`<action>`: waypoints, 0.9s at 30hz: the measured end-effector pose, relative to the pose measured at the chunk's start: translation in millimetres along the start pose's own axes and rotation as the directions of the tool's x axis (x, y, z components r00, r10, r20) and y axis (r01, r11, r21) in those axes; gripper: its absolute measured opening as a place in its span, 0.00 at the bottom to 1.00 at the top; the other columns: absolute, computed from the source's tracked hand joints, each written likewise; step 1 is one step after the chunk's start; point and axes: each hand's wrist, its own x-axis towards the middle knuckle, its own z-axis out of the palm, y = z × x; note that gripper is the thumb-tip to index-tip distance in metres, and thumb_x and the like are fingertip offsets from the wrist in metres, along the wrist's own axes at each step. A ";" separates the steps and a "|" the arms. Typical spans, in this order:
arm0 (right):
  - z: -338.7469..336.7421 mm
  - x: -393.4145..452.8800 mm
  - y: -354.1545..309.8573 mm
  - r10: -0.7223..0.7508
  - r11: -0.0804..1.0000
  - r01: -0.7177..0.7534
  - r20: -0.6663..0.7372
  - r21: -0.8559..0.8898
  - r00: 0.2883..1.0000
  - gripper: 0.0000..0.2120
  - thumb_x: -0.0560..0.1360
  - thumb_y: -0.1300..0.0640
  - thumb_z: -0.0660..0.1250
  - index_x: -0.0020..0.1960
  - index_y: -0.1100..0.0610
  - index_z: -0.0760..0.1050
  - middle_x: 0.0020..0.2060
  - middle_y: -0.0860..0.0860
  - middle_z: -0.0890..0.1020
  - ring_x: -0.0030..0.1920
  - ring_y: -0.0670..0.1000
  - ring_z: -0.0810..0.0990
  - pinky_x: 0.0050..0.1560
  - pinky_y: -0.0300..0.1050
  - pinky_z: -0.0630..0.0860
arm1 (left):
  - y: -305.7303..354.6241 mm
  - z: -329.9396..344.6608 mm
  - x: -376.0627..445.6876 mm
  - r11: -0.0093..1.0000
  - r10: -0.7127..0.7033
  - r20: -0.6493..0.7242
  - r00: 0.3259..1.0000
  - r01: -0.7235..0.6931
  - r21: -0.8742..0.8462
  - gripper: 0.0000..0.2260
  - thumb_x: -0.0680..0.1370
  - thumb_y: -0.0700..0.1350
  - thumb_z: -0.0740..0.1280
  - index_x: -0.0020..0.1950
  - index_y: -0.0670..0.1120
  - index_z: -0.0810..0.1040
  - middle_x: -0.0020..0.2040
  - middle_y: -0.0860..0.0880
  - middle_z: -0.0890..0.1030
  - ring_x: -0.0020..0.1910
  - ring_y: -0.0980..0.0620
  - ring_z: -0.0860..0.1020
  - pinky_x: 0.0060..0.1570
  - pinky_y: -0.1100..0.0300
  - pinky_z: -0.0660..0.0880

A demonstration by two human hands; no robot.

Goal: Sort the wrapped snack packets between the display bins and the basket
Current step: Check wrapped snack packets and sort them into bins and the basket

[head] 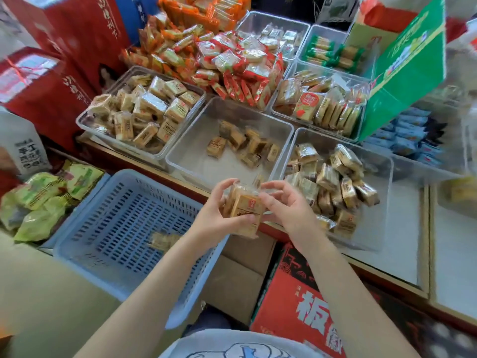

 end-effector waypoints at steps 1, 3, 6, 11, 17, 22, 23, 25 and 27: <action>-3.7 -12.0 4.5 -0.018 1.000 0.018 -0.021 0.007 1.000 0.10 0.79 0.57 0.70 0.60 0.56 0.77 0.50 0.61 0.83 0.49 0.57 0.86 0.50 0.54 0.84 | -2.9 8.3 -9.8 1.000 -0.003 -0.005 1.000 0.003 0.001 0.38 0.65 0.52 0.84 0.69 0.63 0.68 0.59 0.42 0.80 0.54 0.50 0.84 0.48 0.53 0.83; -10.4 -33.6 12.6 -0.061 0.998 0.060 -0.067 -0.015 0.996 0.07 0.80 0.58 0.70 0.57 0.57 0.77 0.46 0.61 0.83 0.45 0.56 0.86 0.47 0.54 0.85 | -7.8 24.9 -27.4 1.000 -0.010 -0.003 1.000 0.010 -0.002 0.36 0.62 0.53 0.82 0.65 0.66 0.70 0.59 0.42 0.79 0.55 0.48 0.84 0.50 0.49 0.84; -20.5 -61.7 25.4 -0.095 0.995 0.093 -0.124 -0.024 0.988 0.09 0.79 0.57 0.72 0.57 0.56 0.75 0.45 0.62 0.82 0.45 0.57 0.86 0.46 0.53 0.85 | -17.1 46.5 -47.1 1.000 -0.007 -0.012 1.000 0.006 -0.017 0.36 0.62 0.51 0.83 0.64 0.63 0.70 0.60 0.41 0.79 0.56 0.45 0.84 0.50 0.38 0.83; -41.1 -98.4 37.9 -0.030 0.997 0.039 -0.130 0.063 0.991 0.10 0.78 0.57 0.71 0.46 0.65 0.77 0.40 0.58 0.84 0.43 0.58 0.85 0.48 0.52 0.85 | -21.5 77.2 -70.4 1.000 0.001 -0.005 1.000 -0.001 0.017 0.37 0.62 0.51 0.82 0.65 0.58 0.68 0.57 0.42 0.83 0.55 0.41 0.84 0.50 0.35 0.82; -65.7 -118.0 43.7 0.137 0.848 -0.092 -0.049 0.522 0.989 0.08 0.81 0.55 0.64 0.50 0.60 0.75 0.42 0.56 0.82 0.44 0.53 0.81 0.54 0.54 0.79 | -15.3 105.7 -86.9 0.996 -0.071 -0.008 0.997 0.071 -0.057 0.25 0.71 0.56 0.76 0.63 0.56 0.69 0.56 0.44 0.85 0.52 0.46 0.85 0.50 0.45 0.83; -78.7 -126.6 39.2 0.172 0.834 -0.110 -0.065 0.540 0.983 0.11 0.86 0.54 0.57 0.50 0.58 0.73 0.41 0.54 0.82 0.42 0.52 0.81 0.48 0.53 0.79 | -10.3 114.9 -89.3 0.980 -0.121 -0.076 0.990 0.107 -0.168 0.23 0.74 0.56 0.70 0.68 0.56 0.73 0.58 0.45 0.84 0.56 0.44 0.84 0.54 0.42 0.82; -79.4 -128.2 39.9 0.164 0.875 -0.111 -0.073 0.471 0.984 0.11 0.86 0.53 0.59 0.50 0.58 0.74 0.40 0.54 0.82 0.41 0.52 0.81 0.45 0.51 0.80 | -9.0 116.1 -90.3 0.983 -0.108 -0.070 0.992 0.096 -0.157 0.23 0.74 0.55 0.71 0.68 0.56 0.74 0.58 0.45 0.85 0.56 0.45 0.84 0.54 0.44 0.81; -79.6 -131.3 42.7 0.137 0.955 -0.103 -0.105 0.279 0.985 0.10 0.84 0.52 0.62 0.50 0.57 0.75 0.40 0.54 0.83 0.40 0.53 0.81 0.43 0.52 0.81 | -8.6 118.7 -92.6 0.987 -0.089 -0.057 0.994 0.080 -0.141 0.21 0.74 0.53 0.72 0.66 0.51 0.78 0.57 0.45 0.85 0.57 0.44 0.84 0.58 0.40 0.80; -77.5 -135.0 44.4 0.068 0.994 -0.058 -0.103 0.096 0.992 0.09 0.82 0.50 0.66 0.49 0.56 0.75 0.37 0.53 0.83 0.38 0.52 0.81 0.42 0.51 0.80 | -8.2 121.4 -95.9 0.988 -0.084 -0.062 0.995 0.076 -0.133 0.20 0.73 0.52 0.73 0.64 0.47 0.79 0.56 0.44 0.86 0.57 0.42 0.84 0.59 0.38 0.79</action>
